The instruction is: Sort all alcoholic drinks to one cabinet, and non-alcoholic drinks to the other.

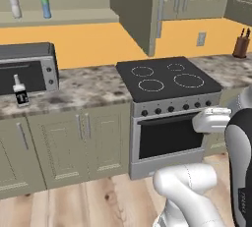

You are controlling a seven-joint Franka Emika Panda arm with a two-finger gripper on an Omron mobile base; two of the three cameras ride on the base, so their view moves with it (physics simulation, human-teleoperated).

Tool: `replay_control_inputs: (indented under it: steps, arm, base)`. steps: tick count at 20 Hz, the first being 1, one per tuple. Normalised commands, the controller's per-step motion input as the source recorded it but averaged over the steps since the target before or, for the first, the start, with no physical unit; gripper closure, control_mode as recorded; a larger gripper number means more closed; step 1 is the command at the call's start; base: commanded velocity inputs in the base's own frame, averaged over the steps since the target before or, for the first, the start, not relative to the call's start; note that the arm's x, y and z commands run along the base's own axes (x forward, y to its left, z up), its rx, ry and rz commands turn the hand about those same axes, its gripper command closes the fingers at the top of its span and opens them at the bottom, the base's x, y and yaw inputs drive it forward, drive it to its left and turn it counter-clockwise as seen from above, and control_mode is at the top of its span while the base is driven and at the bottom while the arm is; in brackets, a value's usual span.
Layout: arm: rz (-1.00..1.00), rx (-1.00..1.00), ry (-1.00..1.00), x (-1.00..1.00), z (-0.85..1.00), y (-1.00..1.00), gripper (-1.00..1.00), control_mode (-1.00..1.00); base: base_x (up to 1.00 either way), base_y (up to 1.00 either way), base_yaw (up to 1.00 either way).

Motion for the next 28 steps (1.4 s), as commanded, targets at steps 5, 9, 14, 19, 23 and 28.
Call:
replay_control_inputs:
  steps: [5, 9, 14, 19, 23, 28]
  arm:
    - [0.0, 0.0, 0.0, 0.0, 0.0, 0.0, -1.0, 1.0]
    - [0.0, 0.0, 0.0, 0.0, 0.0, 0.0, -1.0, 1.0]
    - [0.0, 0.0, 0.0, 0.0, 0.0, 0.0, -1.0, 1.0]
    - [0.0, 0.0, 0.0, 0.0, 0.0, 0.0, -1.0, 1.0]
    - [0.0, 0.0, 0.0, 0.0, 0.0, 0.0, -1.0, 1.0]
    - [0.0, 0.0, 0.0, 0.0, 0.0, 0.0, -1.0, 1.0]
  base:
    - [0.0, 1.0, -0.07]
    - [0.19, 1.0, -0.01]
    - [0.49, 0.99, 0.0]
    - [0.77, 0.93, 0.06]
    - [0.87, 0.54, 0.18]
    - [0.74, 0.24, 0.17]
